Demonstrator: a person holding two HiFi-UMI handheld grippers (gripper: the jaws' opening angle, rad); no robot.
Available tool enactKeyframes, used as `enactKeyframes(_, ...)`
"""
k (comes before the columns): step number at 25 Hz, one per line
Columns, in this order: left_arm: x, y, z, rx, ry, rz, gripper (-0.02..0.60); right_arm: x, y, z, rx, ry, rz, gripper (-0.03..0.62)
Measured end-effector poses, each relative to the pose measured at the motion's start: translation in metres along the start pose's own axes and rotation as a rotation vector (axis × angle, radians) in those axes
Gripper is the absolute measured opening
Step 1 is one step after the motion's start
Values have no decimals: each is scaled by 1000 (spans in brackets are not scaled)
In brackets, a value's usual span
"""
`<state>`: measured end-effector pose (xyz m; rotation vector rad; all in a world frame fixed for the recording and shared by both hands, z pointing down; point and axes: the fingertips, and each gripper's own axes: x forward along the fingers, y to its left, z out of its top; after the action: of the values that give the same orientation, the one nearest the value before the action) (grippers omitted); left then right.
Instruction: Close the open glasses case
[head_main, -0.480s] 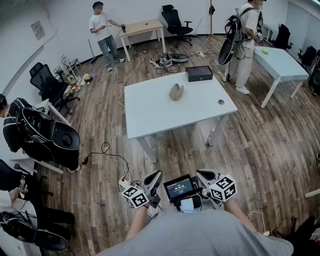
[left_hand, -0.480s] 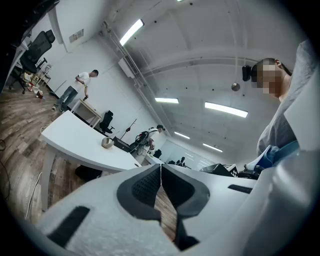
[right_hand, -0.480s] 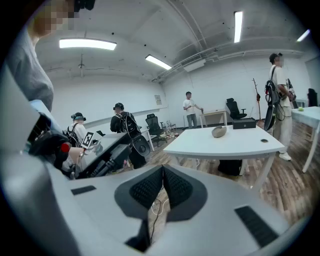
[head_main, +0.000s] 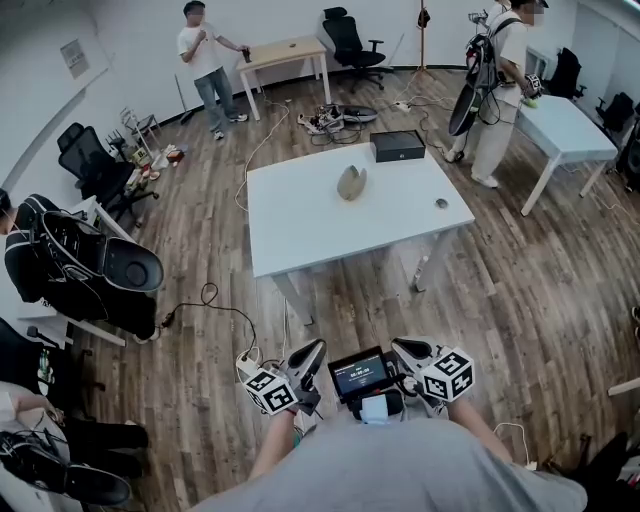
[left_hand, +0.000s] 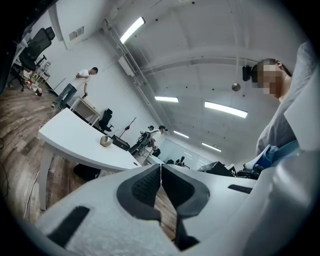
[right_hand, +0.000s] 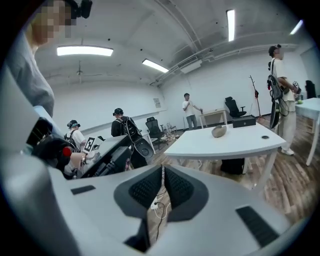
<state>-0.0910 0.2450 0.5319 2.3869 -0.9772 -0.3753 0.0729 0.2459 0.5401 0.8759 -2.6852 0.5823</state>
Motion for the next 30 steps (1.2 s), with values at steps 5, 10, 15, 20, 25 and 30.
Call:
enactKeyframes(5,5,0,-2,-9,11,-12,20,1,-2,-4,-6,11,-4,34)
enactKeyframes(10,4,-5,-4,-3,24,-25,20,-4,2,-5,-4,9,-9,34)
enactKeyframes(15,8,-2,-5,-5,30,-33,20,-1,-1,-6,-2,7,-15,34)
enactKeyframes(20,6,-3,-3,-23,40,-15,20,2,-1,-8,6,21,-16,34)
enactKeyframes(25,6,0,3,-10,35,-30,20,5,0,-1,-5,21,-18,34)
enactKeyframes(30,4,5,2,-24,29,-24,20,10,-1,-2,-1,28,-14,34)
